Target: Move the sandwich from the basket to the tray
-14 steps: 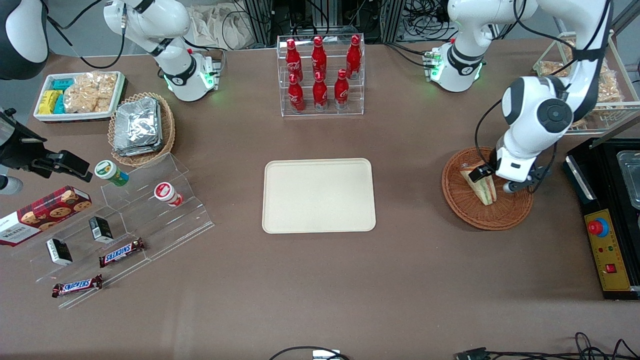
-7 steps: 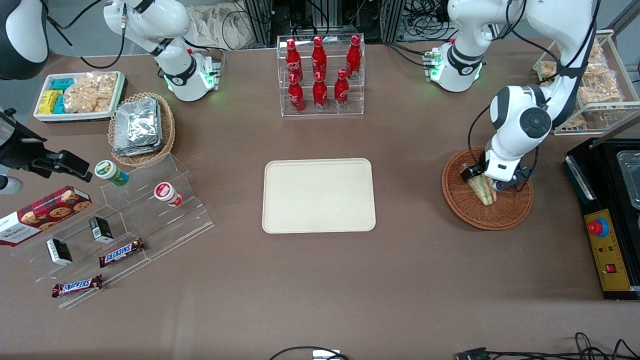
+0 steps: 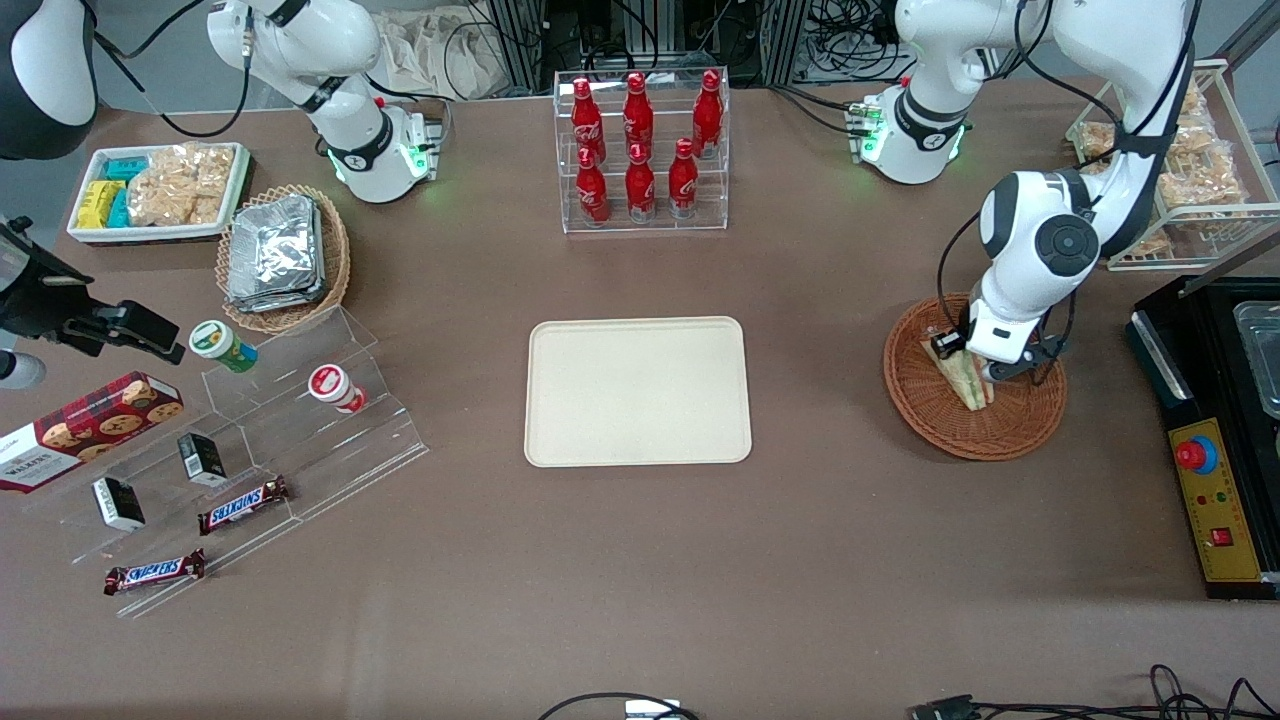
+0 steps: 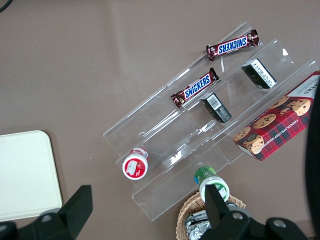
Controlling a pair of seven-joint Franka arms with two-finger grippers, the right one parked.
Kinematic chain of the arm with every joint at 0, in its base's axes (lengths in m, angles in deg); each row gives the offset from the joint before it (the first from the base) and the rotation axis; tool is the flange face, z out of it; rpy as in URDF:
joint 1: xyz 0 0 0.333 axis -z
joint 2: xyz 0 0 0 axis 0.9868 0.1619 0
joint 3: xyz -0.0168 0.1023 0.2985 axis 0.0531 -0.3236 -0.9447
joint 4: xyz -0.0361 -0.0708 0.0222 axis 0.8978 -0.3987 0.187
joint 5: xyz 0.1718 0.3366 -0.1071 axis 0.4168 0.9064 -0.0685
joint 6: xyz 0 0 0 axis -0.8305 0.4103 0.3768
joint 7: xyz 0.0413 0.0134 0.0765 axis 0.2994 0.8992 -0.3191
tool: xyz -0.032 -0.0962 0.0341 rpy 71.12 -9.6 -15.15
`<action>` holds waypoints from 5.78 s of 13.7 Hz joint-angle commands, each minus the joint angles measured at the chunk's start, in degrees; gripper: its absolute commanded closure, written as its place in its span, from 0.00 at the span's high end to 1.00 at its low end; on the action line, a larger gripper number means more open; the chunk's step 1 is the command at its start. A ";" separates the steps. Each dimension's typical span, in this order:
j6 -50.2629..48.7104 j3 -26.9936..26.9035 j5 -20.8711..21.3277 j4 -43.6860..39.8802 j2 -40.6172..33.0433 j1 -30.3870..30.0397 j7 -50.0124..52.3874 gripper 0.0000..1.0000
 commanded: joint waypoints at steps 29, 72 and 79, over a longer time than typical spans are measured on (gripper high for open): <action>-37.30 38.94 2.00 -43.87 10.78 5.93 16.76 0.14; -42.18 6.46 -4.41 -30.51 -13.00 4.16 -9.39 1.00; -53.57 -5.88 -3.88 -38.45 -13.31 4.17 -25.96 1.00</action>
